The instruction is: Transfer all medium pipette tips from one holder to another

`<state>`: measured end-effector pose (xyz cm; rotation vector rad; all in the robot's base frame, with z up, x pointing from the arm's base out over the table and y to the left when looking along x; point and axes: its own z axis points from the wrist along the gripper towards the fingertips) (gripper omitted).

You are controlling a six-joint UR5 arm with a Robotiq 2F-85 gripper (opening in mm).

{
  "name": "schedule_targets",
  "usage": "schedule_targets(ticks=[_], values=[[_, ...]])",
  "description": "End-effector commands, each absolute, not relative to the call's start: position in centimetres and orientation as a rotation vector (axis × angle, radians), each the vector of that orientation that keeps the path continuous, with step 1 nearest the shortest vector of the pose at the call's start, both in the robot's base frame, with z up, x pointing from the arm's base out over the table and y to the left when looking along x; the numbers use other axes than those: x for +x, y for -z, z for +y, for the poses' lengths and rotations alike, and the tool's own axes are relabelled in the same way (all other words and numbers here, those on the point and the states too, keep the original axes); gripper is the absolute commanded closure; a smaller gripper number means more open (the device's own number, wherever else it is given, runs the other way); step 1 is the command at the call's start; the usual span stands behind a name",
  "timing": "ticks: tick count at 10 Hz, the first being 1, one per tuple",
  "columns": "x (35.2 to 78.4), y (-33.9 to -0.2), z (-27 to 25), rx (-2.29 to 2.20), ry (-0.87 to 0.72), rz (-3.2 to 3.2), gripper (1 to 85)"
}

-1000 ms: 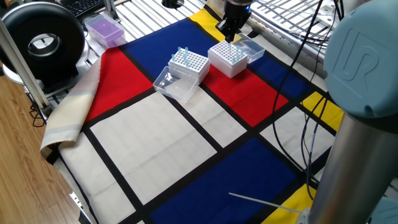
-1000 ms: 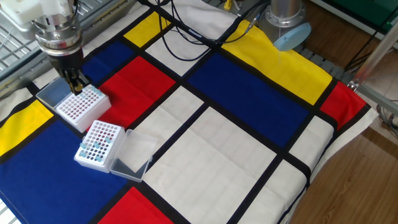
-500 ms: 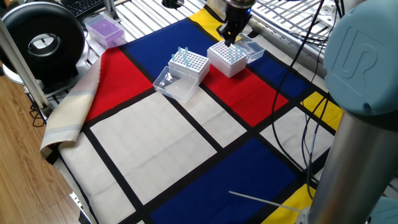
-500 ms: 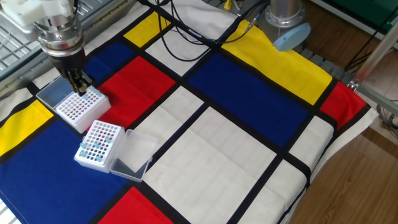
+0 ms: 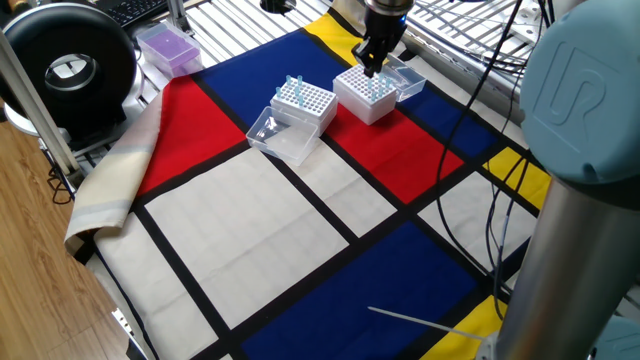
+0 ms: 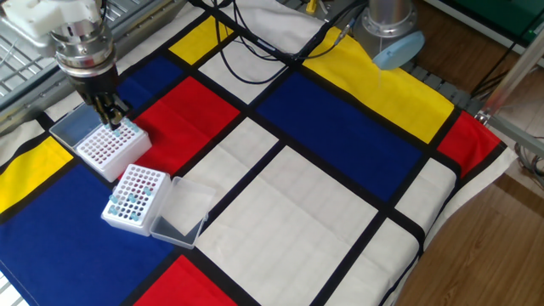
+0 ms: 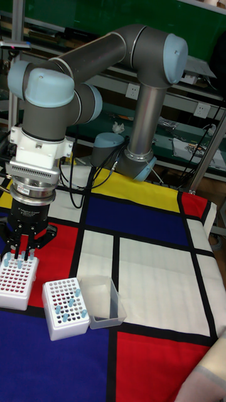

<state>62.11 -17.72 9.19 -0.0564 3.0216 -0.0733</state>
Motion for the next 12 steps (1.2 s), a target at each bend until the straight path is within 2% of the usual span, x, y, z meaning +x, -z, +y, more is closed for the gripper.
schedule_targets(ticks=[1,2,4,6,9,12], values=[[62.8,-8.9,-17.0,0.000,0.097,3.010,61.7],[63.2,-9.0,-16.5,0.037,0.127,3.007,61.7],[63.7,-9.6,-15.3,0.116,0.169,3.013,67.3],[63.8,-9.8,-14.6,0.141,0.183,3.022,67.3],[64.5,-10.3,-11.8,0.146,0.095,3.032,66.7],[65.9,-11.4,-6.5,0.171,0.003,3.028,66.0]])
